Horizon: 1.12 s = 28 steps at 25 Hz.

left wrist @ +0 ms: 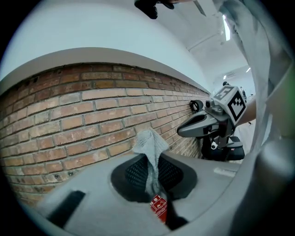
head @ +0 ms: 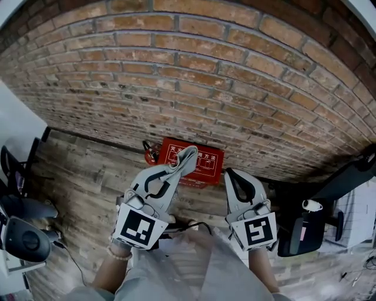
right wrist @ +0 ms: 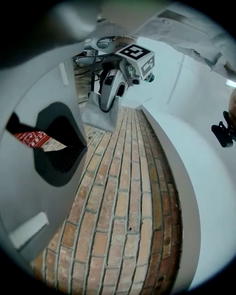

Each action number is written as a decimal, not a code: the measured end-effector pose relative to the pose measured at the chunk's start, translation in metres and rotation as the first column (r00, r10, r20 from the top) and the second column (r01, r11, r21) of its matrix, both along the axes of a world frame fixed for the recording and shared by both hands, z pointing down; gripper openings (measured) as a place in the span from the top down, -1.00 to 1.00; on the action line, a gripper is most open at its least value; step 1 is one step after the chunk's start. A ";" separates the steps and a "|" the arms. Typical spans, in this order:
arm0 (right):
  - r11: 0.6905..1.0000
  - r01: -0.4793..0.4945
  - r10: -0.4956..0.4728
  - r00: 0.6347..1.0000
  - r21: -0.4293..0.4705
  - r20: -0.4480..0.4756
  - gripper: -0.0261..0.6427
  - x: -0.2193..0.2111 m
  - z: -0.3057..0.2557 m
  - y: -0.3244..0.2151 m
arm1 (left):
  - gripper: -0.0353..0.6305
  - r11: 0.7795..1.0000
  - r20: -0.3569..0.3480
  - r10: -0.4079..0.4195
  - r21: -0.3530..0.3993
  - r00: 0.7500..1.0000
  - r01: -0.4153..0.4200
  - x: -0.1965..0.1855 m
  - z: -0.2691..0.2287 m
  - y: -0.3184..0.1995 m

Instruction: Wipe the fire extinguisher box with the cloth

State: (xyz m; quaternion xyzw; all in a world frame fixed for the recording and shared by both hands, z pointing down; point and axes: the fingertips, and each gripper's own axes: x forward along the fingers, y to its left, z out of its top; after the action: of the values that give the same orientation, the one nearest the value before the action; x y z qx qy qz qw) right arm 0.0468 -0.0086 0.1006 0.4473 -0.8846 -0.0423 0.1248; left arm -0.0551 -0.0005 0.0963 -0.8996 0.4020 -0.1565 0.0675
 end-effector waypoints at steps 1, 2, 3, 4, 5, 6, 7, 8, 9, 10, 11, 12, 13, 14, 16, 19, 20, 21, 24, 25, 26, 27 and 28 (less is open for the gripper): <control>1.000 0.001 -0.001 1.000 0.007 0.001 0.89 0.000 -0.002 0.000 | 0.85 1.000 -0.001 0.000 0.001 1.000 0.000 -0.001 -0.001 0.001; 1.000 0.001 -0.001 1.000 0.010 0.001 0.90 0.000 -0.004 0.000 | 0.85 1.000 -0.005 -0.002 0.001 1.000 0.002 -0.002 -0.001 0.002; 1.000 0.001 -0.001 1.000 0.011 -0.001 0.89 -0.001 -0.004 0.001 | 0.85 1.000 -0.008 -0.006 0.001 1.000 0.006 -0.004 -0.002 0.002; 1.000 0.003 -0.003 1.000 0.011 -0.003 0.90 -0.001 -0.005 0.001 | 0.85 1.000 -0.009 -0.010 0.000 1.000 0.010 -0.006 -0.002 0.003; 1.000 0.006 -0.006 1.000 0.012 -0.007 0.90 -0.002 -0.005 0.001 | 0.85 1.000 -0.009 -0.013 -0.002 1.000 0.013 -0.007 -0.001 0.002; 1.000 0.010 -0.010 1.000 0.014 -0.011 0.90 -0.003 -0.005 0.001 | 0.85 1.000 -0.010 -0.015 -0.004 1.000 0.015 -0.009 -0.001 0.002; 1.000 0.012 -0.012 1.000 0.016 -0.014 0.90 -0.004 -0.005 0.001 | 0.85 1.000 -0.009 -0.016 -0.007 1.000 0.016 -0.010 0.000 0.002; 1.000 0.014 -0.014 1.000 0.019 -0.016 0.90 -0.005 -0.005 0.001 | 0.85 1.000 -0.008 -0.016 -0.008 1.000 0.016 -0.010 0.001 0.001; 1.000 0.015 -0.015 1.000 0.020 -0.017 0.90 -0.006 -0.005 0.002 | 0.85 1.000 -0.005 -0.014 -0.009 1.000 0.014 -0.011 0.003 0.001; 1.000 0.017 -0.016 1.000 0.020 -0.018 0.90 -0.007 -0.004 0.003 | 0.85 1.000 -0.001 -0.012 -0.009 1.000 0.012 -0.011 0.004 0.001; 1.000 0.019 -0.019 1.000 0.018 -0.019 0.90 -0.009 -0.003 0.004 | 0.85 1.000 0.002 -0.011 -0.009 1.000 0.011 -0.012 0.005 0.001; 1.000 0.023 -0.022 1.000 0.015 -0.020 0.90 -0.010 -0.002 0.004 | 0.85 1.000 0.005 -0.010 -0.009 1.000 0.010 -0.012 0.006 0.001; 1.000 0.027 -0.026 0.999 0.013 -0.020 0.90 -0.012 0.000 0.005 | 0.85 1.000 0.009 -0.009 -0.011 1.000 0.009 -0.012 0.007 0.001; 0.999 0.031 -0.030 0.999 0.010 -0.021 0.90 -0.013 0.001 0.006 | 0.85 1.000 0.012 -0.009 -0.014 1.000 0.009 -0.011 0.008 0.001; 0.999 0.033 -0.033 0.999 0.004 -0.021 0.90 -0.014 0.004 0.008 | 0.85 1.000 0.014 -0.009 -0.020 1.000 0.009 -0.010 0.010 0.001; 1.000 0.029 -0.029 0.999 -0.005 -0.018 0.90 -0.012 0.005 0.010 | 0.85 1.000 0.012 -0.006 -0.023 1.000 0.007 -0.008 0.010 0.002; 1.000 0.026 -0.027 1.000 -0.008 -0.017 0.90 -0.012 0.006 0.011 | 0.85 1.000 0.009 -0.006 -0.024 1.000 0.006 -0.008 0.010 0.002; 1.000 0.025 -0.025 1.000 -0.011 -0.017 0.90 -0.011 0.006 0.011 | 0.85 1.000 0.006 -0.005 -0.024 1.000 0.005 -0.007 0.010 0.002; 1.000 0.019 -0.019 1.000 -0.014 -0.016 0.90 -0.009 0.007 0.010 | 0.85 1.000 0.005 0.000 -0.030 1.000 0.000 -0.004 0.012 0.002; 1.000 0.017 -0.017 1.000 -0.015 -0.016 0.90 -0.009 0.007 0.010 | 0.85 0.999 0.007 0.003 -0.032 1.000 -0.003 -0.004 0.013 0.002; 1.000 0.016 -0.016 1.000 -0.014 -0.017 0.90 -0.008 0.007 0.010 | 0.85 0.999 0.012 0.006 -0.033 1.000 -0.006 -0.003 0.013 0.002; 1.000 0.017 -0.017 1.000 -0.013 -0.018 0.90 -0.009 0.007 0.010 | 0.85 0.999 0.014 0.008 -0.032 1.000 -0.007 -0.003 0.013 0.002; 1.000 0.018 -0.019 1.000 -0.012 -0.019 0.90 -0.009 0.007 0.011 | 0.85 0.999 0.012 0.008 -0.031 1.000 -0.007 -0.002 0.013 0.003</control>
State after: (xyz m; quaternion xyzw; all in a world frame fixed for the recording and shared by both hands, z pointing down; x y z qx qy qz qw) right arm 0.0381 0.0020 0.1075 0.4378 -0.8877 -0.0427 0.1357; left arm -0.0575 0.0022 0.1090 -0.9012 0.3957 -0.1678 0.0565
